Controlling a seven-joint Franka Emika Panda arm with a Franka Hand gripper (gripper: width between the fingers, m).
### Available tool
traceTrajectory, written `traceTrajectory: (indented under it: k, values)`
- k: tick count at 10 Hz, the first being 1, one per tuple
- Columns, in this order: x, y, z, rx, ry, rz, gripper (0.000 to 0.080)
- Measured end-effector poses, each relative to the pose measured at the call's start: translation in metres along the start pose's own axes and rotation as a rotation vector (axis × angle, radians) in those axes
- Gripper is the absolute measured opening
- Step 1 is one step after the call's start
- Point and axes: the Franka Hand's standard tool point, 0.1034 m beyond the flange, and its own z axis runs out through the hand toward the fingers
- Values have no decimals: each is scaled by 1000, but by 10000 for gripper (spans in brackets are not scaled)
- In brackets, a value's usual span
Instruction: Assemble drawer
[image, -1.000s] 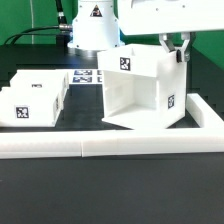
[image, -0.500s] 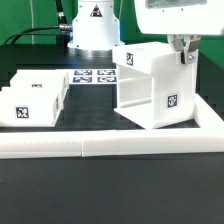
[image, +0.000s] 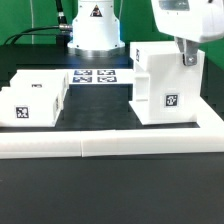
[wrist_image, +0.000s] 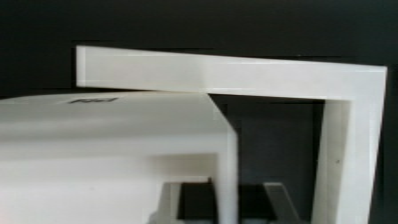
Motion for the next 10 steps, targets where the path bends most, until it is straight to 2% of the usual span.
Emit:
traceTrajectory:
  k: [2, 3, 7, 10]
  values:
    - [1, 0, 1, 0, -3, -2, 39]
    - [3, -5, 3, 2, -5, 9, 39]
    - [5, -50, 7, 15, -20, 36, 39]
    - [6, -76, 9, 25, -26, 50, 39]
